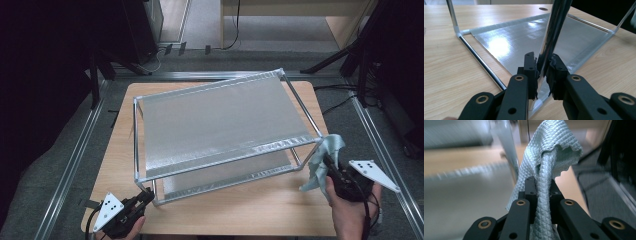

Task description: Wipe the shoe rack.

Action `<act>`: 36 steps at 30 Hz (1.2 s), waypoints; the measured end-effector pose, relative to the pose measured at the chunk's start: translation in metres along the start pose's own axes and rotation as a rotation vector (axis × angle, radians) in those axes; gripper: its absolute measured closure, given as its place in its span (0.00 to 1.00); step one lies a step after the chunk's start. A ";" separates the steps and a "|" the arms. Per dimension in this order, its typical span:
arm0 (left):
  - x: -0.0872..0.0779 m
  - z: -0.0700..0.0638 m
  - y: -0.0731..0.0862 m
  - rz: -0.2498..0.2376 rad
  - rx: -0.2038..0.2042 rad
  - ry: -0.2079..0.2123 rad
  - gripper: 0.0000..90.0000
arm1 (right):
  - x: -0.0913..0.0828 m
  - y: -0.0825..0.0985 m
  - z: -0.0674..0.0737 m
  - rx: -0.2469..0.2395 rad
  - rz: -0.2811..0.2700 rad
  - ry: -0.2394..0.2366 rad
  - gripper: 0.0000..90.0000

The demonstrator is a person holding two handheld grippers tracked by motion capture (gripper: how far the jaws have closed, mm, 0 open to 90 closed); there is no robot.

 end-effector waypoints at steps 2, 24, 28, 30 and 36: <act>0.001 -0.001 0.000 0.002 0.003 -0.003 0.88 | -0.013 -0.020 0.007 0.006 -0.073 0.004 0.93; 0.014 -0.019 -0.001 0.001 0.028 0.039 0.88 | 0.029 -0.062 0.111 -0.095 -0.035 -0.200 0.93; 0.017 -0.025 -0.001 0.003 0.036 0.055 0.88 | 0.024 -0.057 0.138 -0.132 -0.029 -0.252 0.92; 0.019 -0.028 -0.001 0.005 0.040 0.066 0.89 | 0.020 -0.054 0.154 -0.158 -0.025 -0.279 0.92; 0.023 -0.034 -0.001 0.005 0.047 0.083 0.89 | 0.010 -0.044 0.203 -0.213 -0.020 -0.384 0.91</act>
Point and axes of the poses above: each handheld gripper's, and its own axes: x roughly forward along the jaws, y roughly out of its underside, z roughly to its left, the point moved 5 cm from there along x, roughly forward along the jaws, and after that the axes turned 5 degrees about y, right-handed, at the moved point
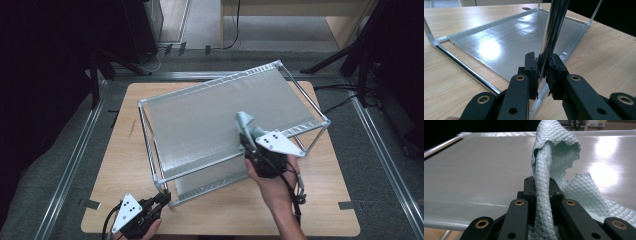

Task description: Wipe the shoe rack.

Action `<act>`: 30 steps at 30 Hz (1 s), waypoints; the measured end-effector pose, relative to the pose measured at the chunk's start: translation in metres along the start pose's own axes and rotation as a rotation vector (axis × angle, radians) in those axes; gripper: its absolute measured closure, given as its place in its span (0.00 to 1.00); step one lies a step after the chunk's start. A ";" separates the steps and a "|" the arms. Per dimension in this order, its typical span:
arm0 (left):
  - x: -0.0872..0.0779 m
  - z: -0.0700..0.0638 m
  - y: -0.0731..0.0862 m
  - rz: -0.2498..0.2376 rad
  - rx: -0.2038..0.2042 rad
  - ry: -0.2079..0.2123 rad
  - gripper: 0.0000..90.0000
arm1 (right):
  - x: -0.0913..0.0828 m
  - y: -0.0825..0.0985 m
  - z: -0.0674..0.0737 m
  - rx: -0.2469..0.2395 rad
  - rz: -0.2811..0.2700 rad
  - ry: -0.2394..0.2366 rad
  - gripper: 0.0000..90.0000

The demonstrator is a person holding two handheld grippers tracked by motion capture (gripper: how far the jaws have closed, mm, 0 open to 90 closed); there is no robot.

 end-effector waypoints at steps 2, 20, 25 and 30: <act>0.002 -0.002 0.000 0.000 0.000 0.006 0.89 | 0.003 0.000 0.016 -0.019 -0.002 -0.027 0.90; 0.005 -0.005 -0.001 0.002 0.005 0.023 0.89 | 0.005 -0.001 0.045 -0.023 0.010 -0.082 0.80; 0.006 -0.006 -0.001 0.001 0.007 0.025 0.89 | 0.005 0.000 0.062 -0.025 0.005 -0.139 0.95; 0.009 -0.010 -0.001 0.000 0.015 0.037 0.89 | 0.001 0.001 0.098 -0.041 -0.008 -0.249 0.96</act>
Point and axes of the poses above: each handheld gripper's, and its own axes: x roughly forward along the jaws, y roughly out of its underside, z roughly to its left, the point moved 5 cm from there along x, roughly forward along the jaws, and after that the axes turned 5 degrees about y, right-handed, at the moved point
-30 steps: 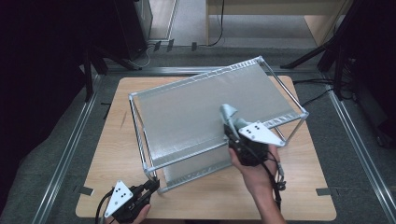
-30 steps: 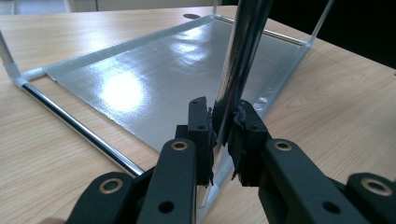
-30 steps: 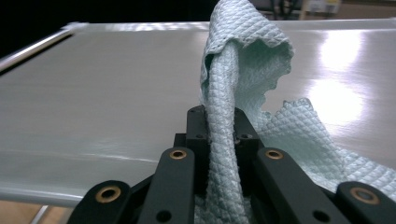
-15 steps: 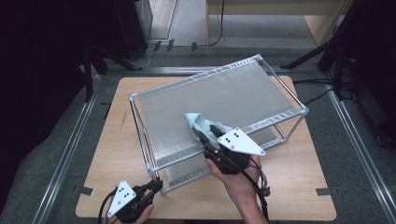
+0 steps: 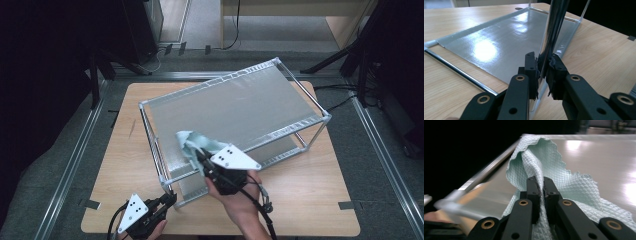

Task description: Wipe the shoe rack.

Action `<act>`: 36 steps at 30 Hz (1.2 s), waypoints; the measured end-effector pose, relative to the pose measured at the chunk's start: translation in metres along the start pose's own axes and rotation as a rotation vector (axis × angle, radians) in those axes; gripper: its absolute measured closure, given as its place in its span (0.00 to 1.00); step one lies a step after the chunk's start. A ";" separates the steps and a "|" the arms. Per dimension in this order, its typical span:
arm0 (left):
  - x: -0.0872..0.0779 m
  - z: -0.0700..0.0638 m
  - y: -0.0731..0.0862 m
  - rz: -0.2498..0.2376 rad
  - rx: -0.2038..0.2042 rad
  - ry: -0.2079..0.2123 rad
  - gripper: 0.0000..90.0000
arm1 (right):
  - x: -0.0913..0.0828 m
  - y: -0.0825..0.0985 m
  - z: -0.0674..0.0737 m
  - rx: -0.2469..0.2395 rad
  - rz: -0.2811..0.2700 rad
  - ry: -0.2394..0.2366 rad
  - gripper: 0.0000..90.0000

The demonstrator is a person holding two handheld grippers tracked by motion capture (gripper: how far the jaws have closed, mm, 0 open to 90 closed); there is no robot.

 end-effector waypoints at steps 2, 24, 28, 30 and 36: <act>0.000 0.000 0.000 -0.002 -0.004 0.003 0.89 | 0.002 0.000 0.017 -0.024 -0.004 -0.046 0.96; -0.005 0.003 0.001 -0.001 -0.005 -0.005 0.89 | -0.059 0.006 -0.131 0.119 -0.091 0.306 0.97; -0.004 0.003 0.001 -0.002 -0.004 -0.004 0.89 | -0.054 0.007 -0.110 0.103 -0.090 0.246 0.97; -0.003 0.003 0.001 -0.001 -0.002 -0.005 0.89 | -0.046 0.008 -0.090 0.085 -0.084 0.197 0.97; -0.003 0.002 0.001 -0.002 -0.003 -0.002 0.89 | -0.022 0.007 -0.020 0.042 -0.069 0.032 0.97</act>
Point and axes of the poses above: each handheld gripper's, and its own axes: x roughly forward along the jaws, y roughly out of its underside, z roughly to its left, the point moved 5 cm from there along x, roughly forward along the jaws, and after that the axes turned 5 degrees about y, right-handed, at the moved point
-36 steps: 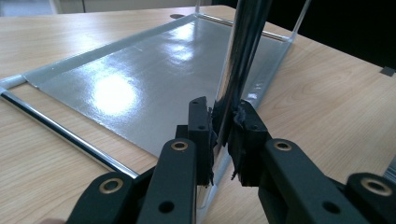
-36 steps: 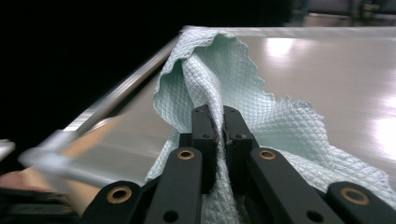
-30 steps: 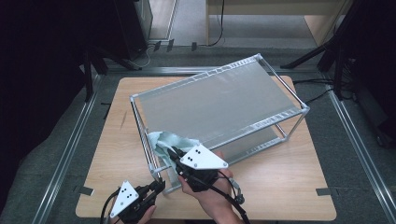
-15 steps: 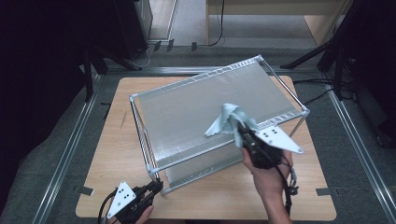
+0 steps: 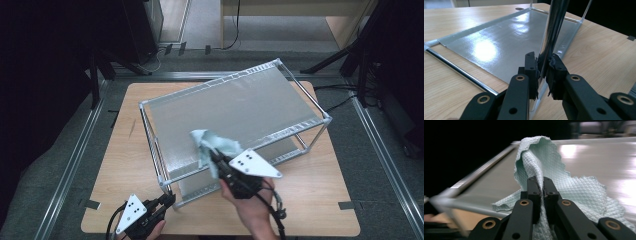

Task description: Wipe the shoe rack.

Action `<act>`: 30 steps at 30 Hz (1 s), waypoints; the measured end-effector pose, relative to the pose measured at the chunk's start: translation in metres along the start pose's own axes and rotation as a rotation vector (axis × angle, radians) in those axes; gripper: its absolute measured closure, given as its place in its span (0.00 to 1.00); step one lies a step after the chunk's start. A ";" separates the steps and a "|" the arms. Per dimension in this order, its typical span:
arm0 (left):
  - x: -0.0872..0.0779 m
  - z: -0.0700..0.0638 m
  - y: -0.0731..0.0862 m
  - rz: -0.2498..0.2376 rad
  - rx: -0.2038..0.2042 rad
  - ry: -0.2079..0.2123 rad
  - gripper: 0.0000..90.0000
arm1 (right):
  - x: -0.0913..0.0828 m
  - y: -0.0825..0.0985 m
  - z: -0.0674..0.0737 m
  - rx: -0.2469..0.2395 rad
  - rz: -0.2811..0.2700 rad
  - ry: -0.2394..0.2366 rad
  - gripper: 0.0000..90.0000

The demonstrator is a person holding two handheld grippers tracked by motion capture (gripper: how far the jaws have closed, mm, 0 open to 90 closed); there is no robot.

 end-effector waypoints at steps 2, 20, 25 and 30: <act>0.000 -0.001 0.000 0.000 0.001 0.005 0.89 | 0.004 0.001 0.020 -0.006 0.003 -0.053 0.97; -0.005 0.003 0.001 0.003 0.002 0.007 0.89 | -0.036 0.006 -0.053 0.024 -0.058 0.135 0.97; -0.010 0.012 0.002 -0.002 -0.016 -0.018 0.89 | -0.064 0.009 -0.113 0.094 -0.092 0.278 0.97; -0.015 0.021 0.002 -0.006 -0.027 -0.048 0.88 | -0.081 0.014 -0.155 0.136 -0.109 0.374 0.97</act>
Point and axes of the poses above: each handheld gripper's, and its own axes: x roughly forward along the jaws, y roughly out of its underside, z roughly to its left, the point moved 5 cm from there along x, roughly forward along the jaws, and after that the axes turned 5 degrees about y, right-handed, at the moved point
